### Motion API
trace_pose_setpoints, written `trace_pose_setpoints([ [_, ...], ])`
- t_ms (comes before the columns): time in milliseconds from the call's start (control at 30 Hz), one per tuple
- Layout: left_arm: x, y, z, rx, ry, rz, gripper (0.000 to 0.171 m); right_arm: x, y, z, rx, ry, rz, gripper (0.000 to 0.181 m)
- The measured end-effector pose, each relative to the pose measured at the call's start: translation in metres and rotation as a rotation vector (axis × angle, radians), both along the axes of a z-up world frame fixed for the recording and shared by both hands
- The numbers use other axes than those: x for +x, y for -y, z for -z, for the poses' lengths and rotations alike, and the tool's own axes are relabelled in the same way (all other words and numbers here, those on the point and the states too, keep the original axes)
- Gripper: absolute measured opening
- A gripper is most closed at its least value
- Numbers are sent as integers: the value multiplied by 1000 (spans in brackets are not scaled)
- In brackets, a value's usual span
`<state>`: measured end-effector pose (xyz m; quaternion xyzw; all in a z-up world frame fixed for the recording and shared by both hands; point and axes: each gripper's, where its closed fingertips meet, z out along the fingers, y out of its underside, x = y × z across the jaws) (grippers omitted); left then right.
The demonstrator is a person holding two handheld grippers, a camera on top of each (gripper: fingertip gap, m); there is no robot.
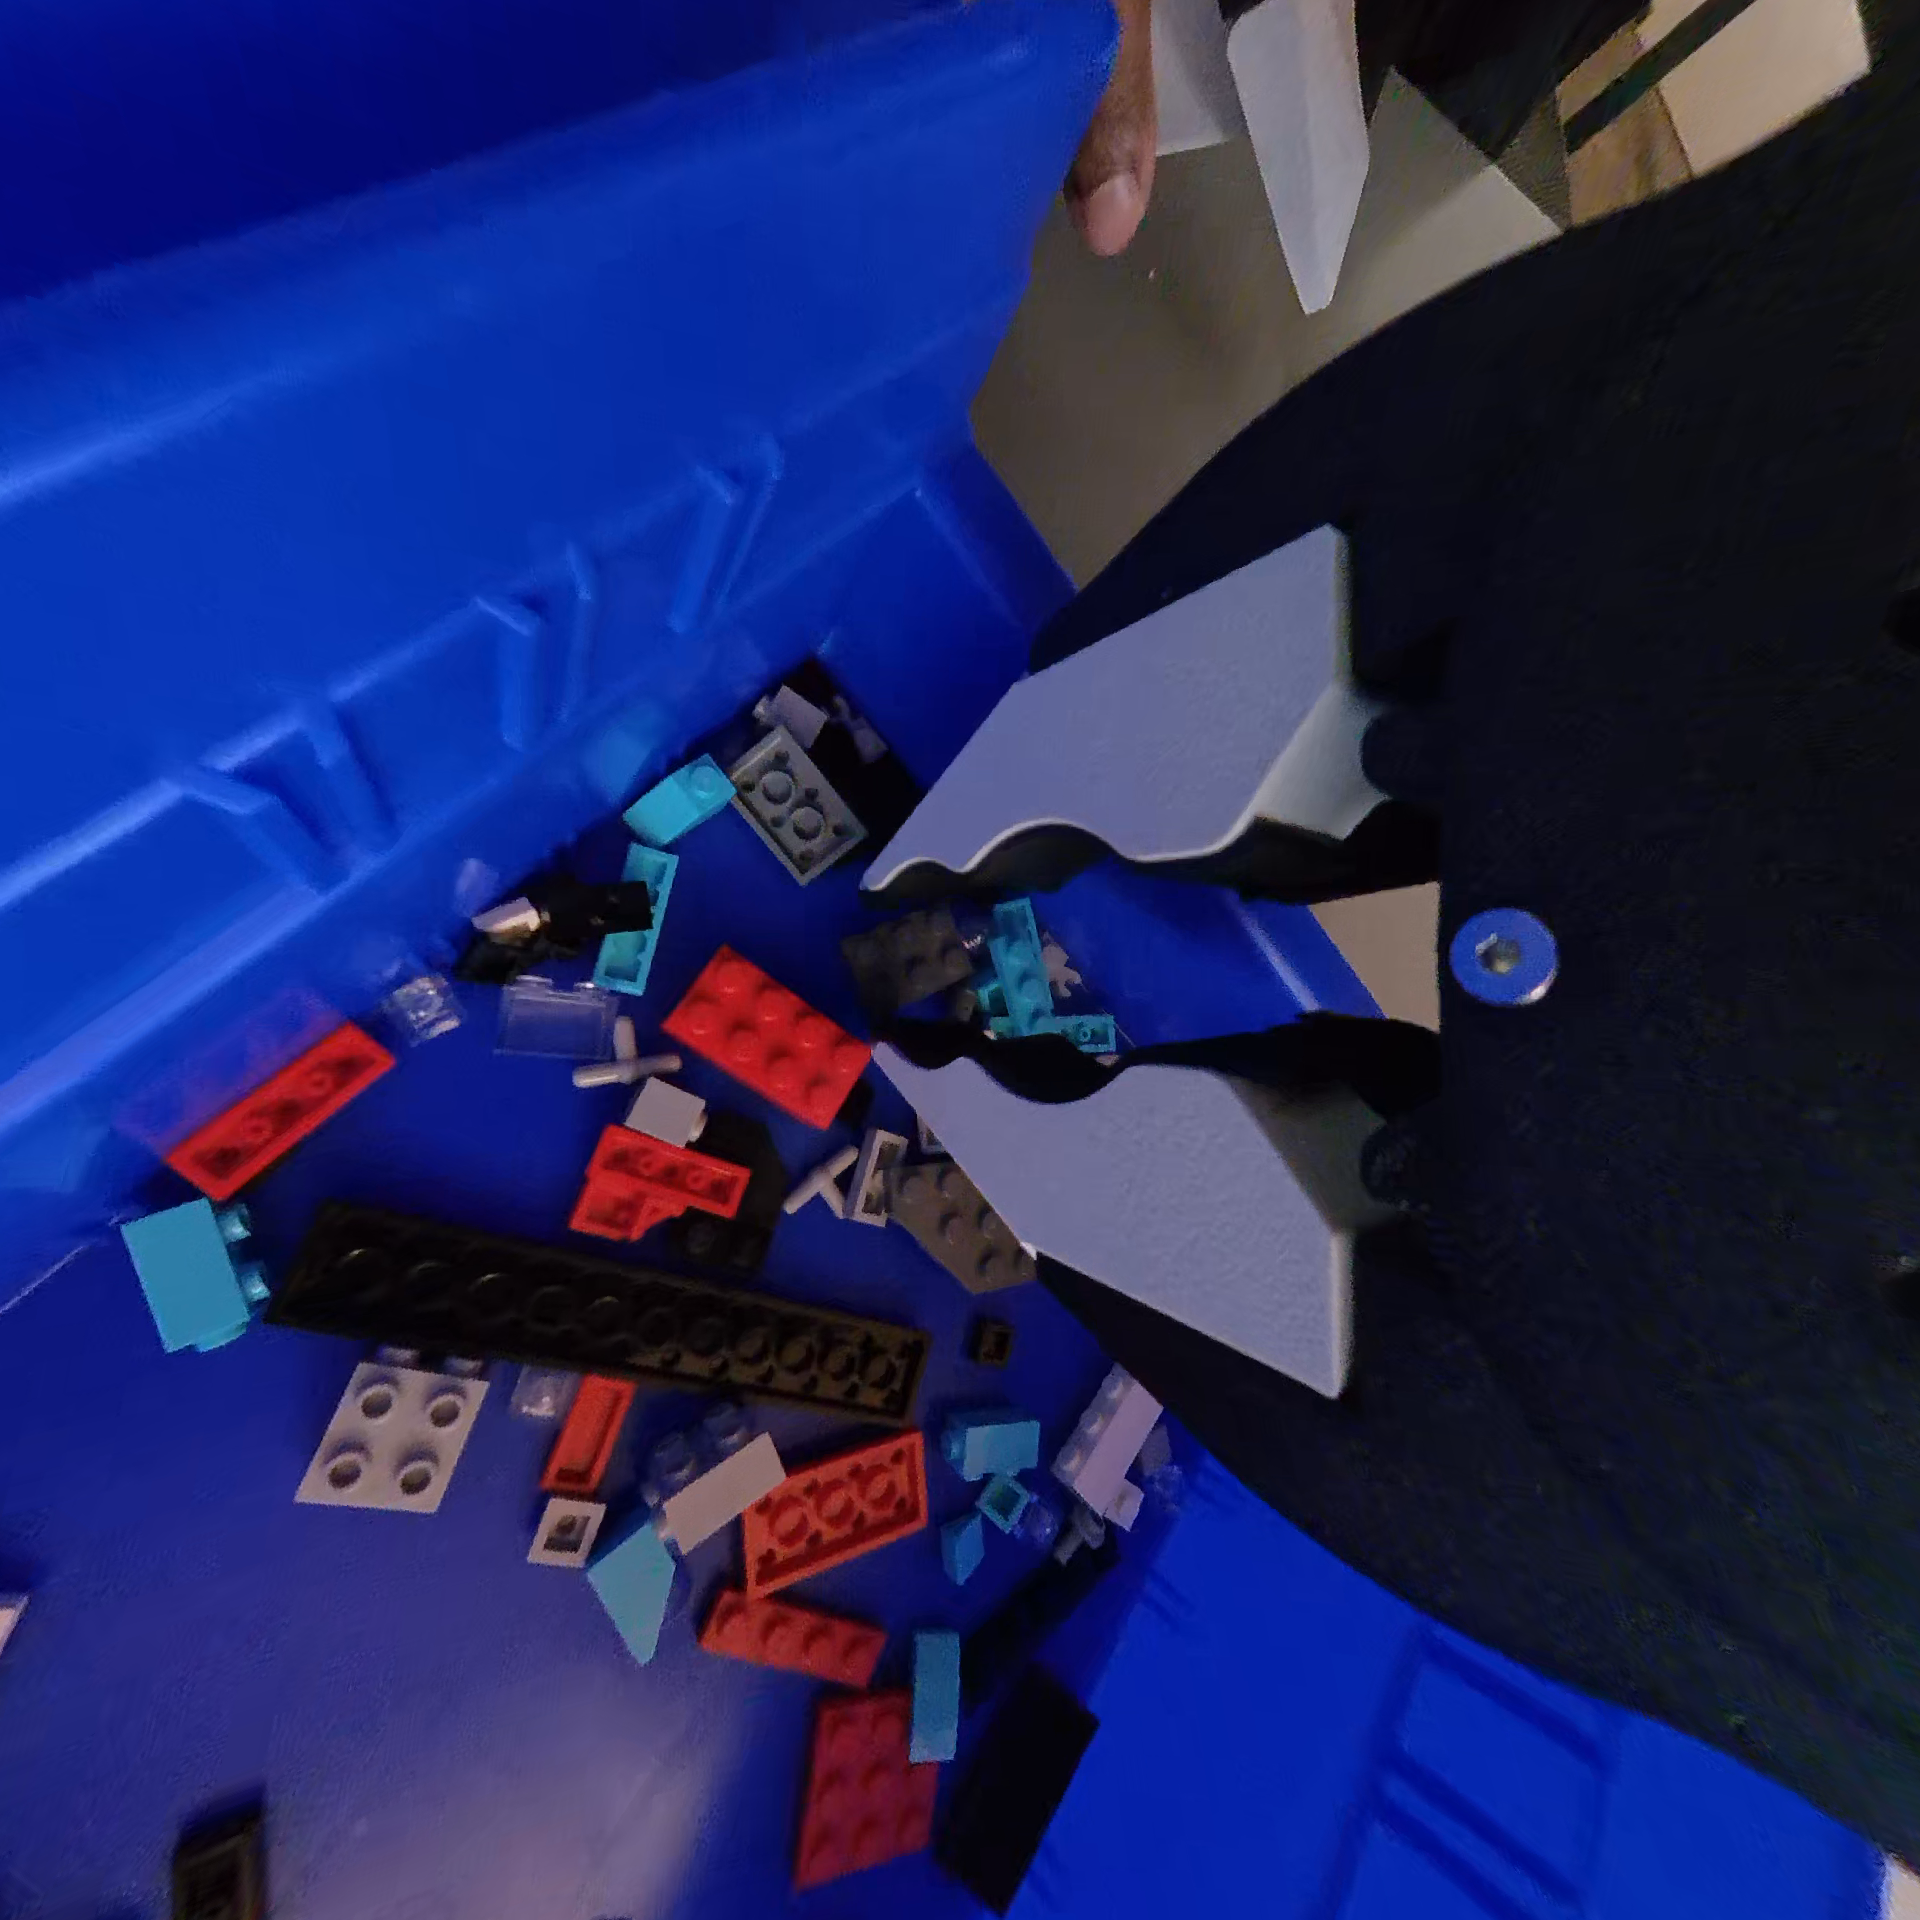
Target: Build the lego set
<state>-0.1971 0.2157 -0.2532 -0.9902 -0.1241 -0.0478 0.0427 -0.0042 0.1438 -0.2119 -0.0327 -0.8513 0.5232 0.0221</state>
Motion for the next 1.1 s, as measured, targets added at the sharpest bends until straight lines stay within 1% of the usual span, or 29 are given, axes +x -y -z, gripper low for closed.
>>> trace_pose_setpoints([
  [67,-2,1,0,-20,-14,6,19,0,0,0,2,-3,1,53],
  [267,-3,4,1,-87,-36,18,25,0,0,1,5,-6,2,53],
  [367,-7,5,2,-112,-75,29,20,0,0,1,8,-12,2,53],
  [500,-8,4,2,-107,-89,25,18,0,0,1,8,-20,3,53],
  [567,-10,2,-2,-62,-100,-3,17,0,0,1,6,-23,6,53],
  [600,-11,0,-7,-19,-103,-24,17,0,0,1,5,-23,8,53],
  [667,-12,-7,-29,104,-122,-78,17,-1,0,0,2,-25,12,53],
  [767,-4,-6,-79,310,-164,-134,17,-2,0,-1,-3,-26,17,53],
  [800,3,0,-97,374,-181,-148,17,-2,0,-1,-4,-24,18,53],
  [867,25,23,-126,473,-207,-182,17,-3,0,-1,-7,-15,21,53],
  [900,39,38,-134,510,-215,-188,17,-3,0,-2,-10,-8,23,54],
  [933,55,57,-137,530,-216,-202,17,-4,0,-2,-14,-1,25,54],
  [1000,89,95,-128,536,-195,-225,17,-7,3,-3,-20,15,28,53],
  [1100,137,145,-90,489,-132,-259,17,-11,14,-5,-30,45,19,53],
])
